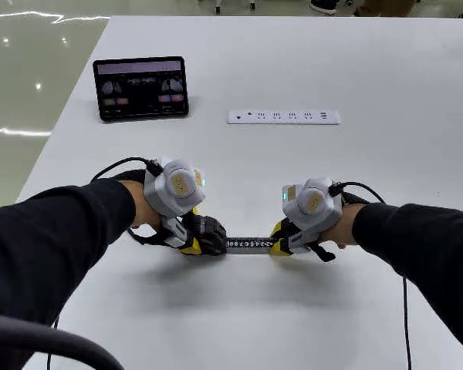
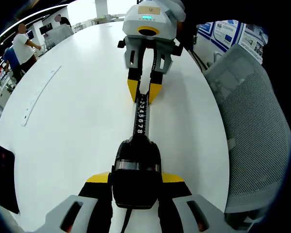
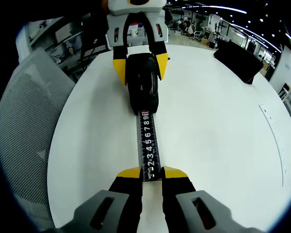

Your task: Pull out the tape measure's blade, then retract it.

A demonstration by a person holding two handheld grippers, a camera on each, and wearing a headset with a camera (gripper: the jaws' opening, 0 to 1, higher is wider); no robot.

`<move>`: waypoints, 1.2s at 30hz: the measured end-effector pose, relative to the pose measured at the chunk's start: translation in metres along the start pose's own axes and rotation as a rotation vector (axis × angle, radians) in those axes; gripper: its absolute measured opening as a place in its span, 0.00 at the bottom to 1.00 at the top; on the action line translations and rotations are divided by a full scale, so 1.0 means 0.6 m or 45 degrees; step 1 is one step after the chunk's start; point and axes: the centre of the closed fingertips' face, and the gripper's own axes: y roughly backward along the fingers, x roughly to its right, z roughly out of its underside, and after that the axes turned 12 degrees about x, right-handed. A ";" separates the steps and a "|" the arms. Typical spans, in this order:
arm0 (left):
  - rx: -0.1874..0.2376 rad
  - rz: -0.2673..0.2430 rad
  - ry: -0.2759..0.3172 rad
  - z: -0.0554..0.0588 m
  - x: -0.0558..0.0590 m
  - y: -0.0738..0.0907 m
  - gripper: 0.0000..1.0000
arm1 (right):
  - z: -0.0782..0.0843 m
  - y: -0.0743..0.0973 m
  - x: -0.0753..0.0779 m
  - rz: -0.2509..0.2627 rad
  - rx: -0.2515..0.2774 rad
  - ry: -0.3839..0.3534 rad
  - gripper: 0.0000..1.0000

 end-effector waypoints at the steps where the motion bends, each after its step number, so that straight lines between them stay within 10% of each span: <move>1: 0.001 0.000 0.000 0.000 0.000 0.000 0.32 | 0.002 0.002 0.000 0.001 -0.002 -0.001 0.10; 36: -0.013 -0.001 0.004 -0.002 0.001 0.001 0.32 | 0.051 0.056 0.004 0.010 -0.066 -0.011 0.10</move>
